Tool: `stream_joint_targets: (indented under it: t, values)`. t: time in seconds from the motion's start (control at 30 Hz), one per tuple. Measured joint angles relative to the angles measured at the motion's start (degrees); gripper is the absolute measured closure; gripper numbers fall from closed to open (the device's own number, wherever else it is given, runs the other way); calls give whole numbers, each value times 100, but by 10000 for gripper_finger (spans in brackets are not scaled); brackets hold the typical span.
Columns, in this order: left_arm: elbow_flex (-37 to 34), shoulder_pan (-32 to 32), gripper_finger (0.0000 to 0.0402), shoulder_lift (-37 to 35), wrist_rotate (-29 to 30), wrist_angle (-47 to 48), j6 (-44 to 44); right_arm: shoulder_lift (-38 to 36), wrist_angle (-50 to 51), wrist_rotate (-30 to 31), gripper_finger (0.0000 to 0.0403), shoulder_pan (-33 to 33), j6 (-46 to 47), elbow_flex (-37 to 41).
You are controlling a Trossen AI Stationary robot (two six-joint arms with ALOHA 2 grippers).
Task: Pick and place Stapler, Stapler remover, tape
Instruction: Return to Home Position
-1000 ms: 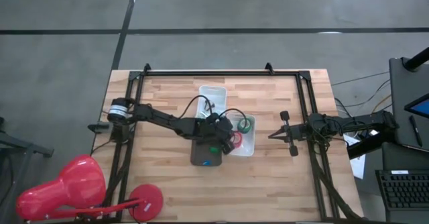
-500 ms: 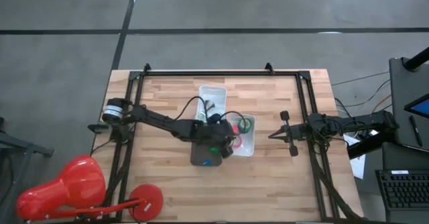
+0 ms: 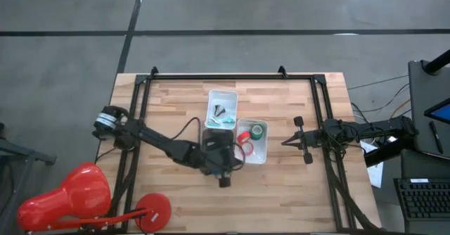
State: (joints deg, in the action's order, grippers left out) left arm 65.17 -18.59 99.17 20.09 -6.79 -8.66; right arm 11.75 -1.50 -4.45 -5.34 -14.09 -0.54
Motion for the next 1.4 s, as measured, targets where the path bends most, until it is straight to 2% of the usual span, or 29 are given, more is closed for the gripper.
stream_joint_targets:
  t: [0.13,0.27,0.4,0.47,0.57,0.67,0.83,1.0,1.07,1.2,1.4]
  values:
    - [-768,-39,396,-696,-197,-492,256,0,0,0,394,-2,-1,0]
    - [-1857,7,396,-1557,-456,-1315,361,2,0,0,394,-2,-1,-1]
    - [-2853,63,394,-2593,45,-1570,1022,2,0,0,394,-2,7,0]
    - [-3350,59,391,-3105,523,-1704,666,2,0,1,394,-1,4,0]
    - [-4127,88,386,-3608,651,-2784,657,2,2,1,394,0,0,-2]
    - [-4802,364,387,-4086,87,-3549,794,2,2,4,394,0,11,0]
    - [-5569,1420,390,-4846,-1657,-3627,164,2,0,2,394,0,8,0]
    - [-5944,2373,386,-5624,-3163,-3555,-187,2,0,0,394,-2,4,0]
    - [-6083,2531,387,-6007,-3306,-3385,-212,2,0,-2,394,-2,9,0]
    - [-6462,2551,396,-6644,-2941,-3177,-125,2,0,-3,394,-2,4,0]
    - [-6269,2562,391,-7323,-2915,-1657,-149,2,0,0,394,0,10,0]
